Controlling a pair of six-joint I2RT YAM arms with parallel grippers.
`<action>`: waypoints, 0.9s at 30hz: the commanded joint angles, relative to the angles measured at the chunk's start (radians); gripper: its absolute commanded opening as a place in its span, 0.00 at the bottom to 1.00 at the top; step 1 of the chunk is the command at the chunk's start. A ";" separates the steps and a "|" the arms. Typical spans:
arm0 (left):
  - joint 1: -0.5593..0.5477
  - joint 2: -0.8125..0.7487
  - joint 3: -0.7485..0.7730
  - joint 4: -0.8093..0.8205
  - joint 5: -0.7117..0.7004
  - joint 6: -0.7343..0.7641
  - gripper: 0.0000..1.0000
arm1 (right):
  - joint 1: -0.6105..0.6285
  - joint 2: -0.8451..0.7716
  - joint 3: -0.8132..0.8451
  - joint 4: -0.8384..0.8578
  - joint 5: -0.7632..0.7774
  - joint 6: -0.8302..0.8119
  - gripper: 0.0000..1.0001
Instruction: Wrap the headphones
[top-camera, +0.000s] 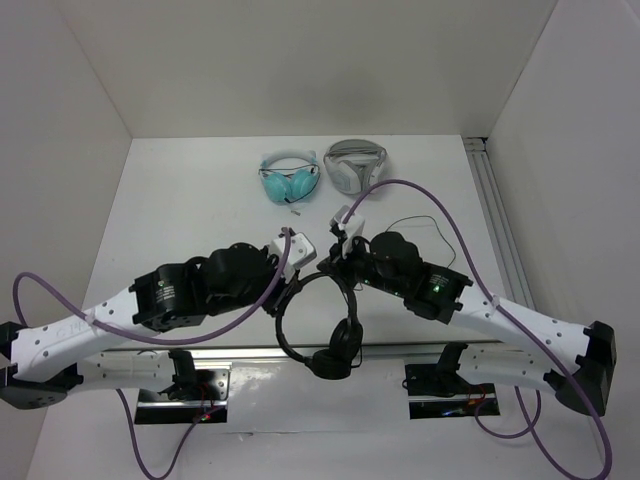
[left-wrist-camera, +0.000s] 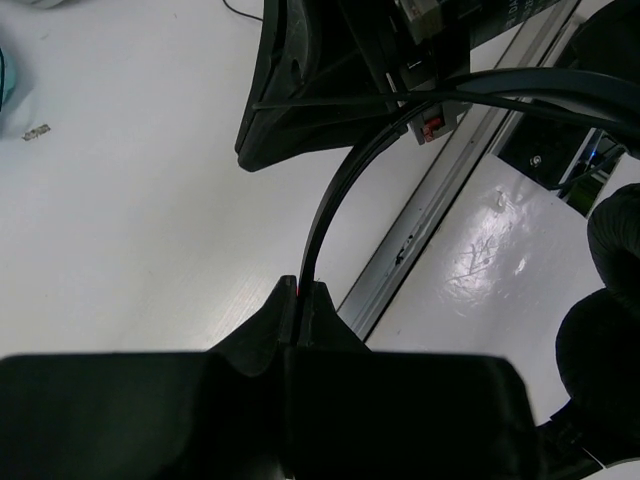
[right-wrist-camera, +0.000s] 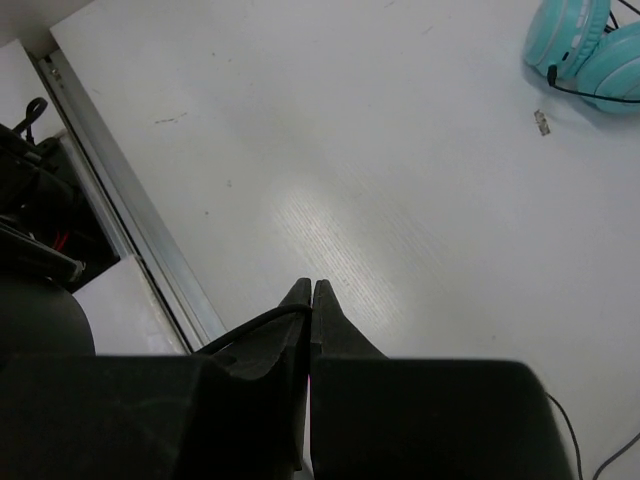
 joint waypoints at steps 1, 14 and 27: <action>-0.005 -0.003 0.003 0.093 0.000 -0.005 0.00 | -0.009 0.022 -0.005 0.076 -0.046 0.005 0.00; -0.005 -0.132 0.012 0.135 -0.249 -0.135 0.00 | -0.036 0.054 -0.132 0.232 -0.186 0.045 0.00; -0.005 -0.134 0.022 0.167 -0.294 -0.189 0.00 | -0.046 0.241 -0.259 0.724 -0.321 0.124 0.19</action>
